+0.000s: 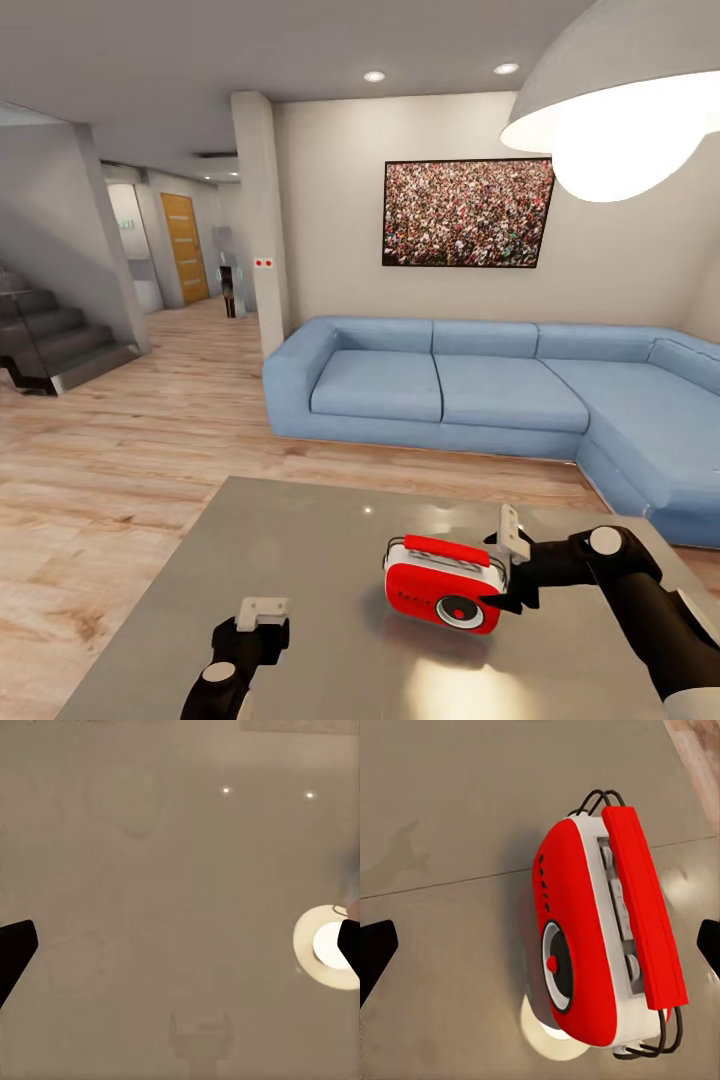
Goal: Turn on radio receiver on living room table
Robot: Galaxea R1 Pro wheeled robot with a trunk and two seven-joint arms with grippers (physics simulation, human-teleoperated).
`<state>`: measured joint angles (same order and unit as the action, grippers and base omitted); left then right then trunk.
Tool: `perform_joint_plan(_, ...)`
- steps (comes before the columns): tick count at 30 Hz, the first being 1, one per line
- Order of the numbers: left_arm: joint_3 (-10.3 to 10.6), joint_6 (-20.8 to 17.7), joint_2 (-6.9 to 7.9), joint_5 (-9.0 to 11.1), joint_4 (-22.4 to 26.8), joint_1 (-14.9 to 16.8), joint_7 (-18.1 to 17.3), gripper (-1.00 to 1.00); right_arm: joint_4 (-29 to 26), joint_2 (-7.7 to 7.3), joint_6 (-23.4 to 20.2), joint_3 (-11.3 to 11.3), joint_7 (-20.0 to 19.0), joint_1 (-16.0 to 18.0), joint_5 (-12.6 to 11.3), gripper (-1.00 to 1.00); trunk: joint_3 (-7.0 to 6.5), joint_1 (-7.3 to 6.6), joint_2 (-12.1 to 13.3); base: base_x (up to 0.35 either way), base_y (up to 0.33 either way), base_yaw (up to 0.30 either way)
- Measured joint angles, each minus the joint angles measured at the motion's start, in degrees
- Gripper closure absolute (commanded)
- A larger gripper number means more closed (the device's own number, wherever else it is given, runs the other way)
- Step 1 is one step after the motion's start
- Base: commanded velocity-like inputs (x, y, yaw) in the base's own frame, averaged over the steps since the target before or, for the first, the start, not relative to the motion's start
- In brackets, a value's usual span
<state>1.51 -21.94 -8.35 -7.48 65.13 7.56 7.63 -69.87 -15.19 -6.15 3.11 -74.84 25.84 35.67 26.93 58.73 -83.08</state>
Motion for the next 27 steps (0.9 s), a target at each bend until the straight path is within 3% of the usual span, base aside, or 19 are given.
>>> perform_joint_plan(8,-0.02,-0.03,0.0,-0.07,0.0,0.0,0.02,-1.0,0.0,-0.26,0.0,0.13,-0.04,0.0,0.01,-1.0,0.0,0.0,0.0,0.23,0.0,0.0)
perform_joint_plan(18,0.01,-0.03,0.0,0.0,0.0,0.0,0.02,-1.0,0.0,-0.33,0.0,0.36,-0.05,0.0,-0.03,-1.0,0.0,0.0,0.0,0.035,0.0,0.0)
perform_joint_plan(24,-0.01,-0.03,0.0,0.01,0.0,0.0,0.02,-1.0,0.0,-0.44,0.04,5.2,-0.05,0.0,0.03,-1.0,0.0,0.0,0.0,0.0,0.0,0.0)
perform_joint_plan(27,-0.02,-0.03,0.0,0.01,-0.01,0.0,0.02,-1.0,0.0,-0.42,0.07,6.11,-0.05,0.0,0.28,-1.0,0.0,0.0,0.0,0.0,0.0,0.0)
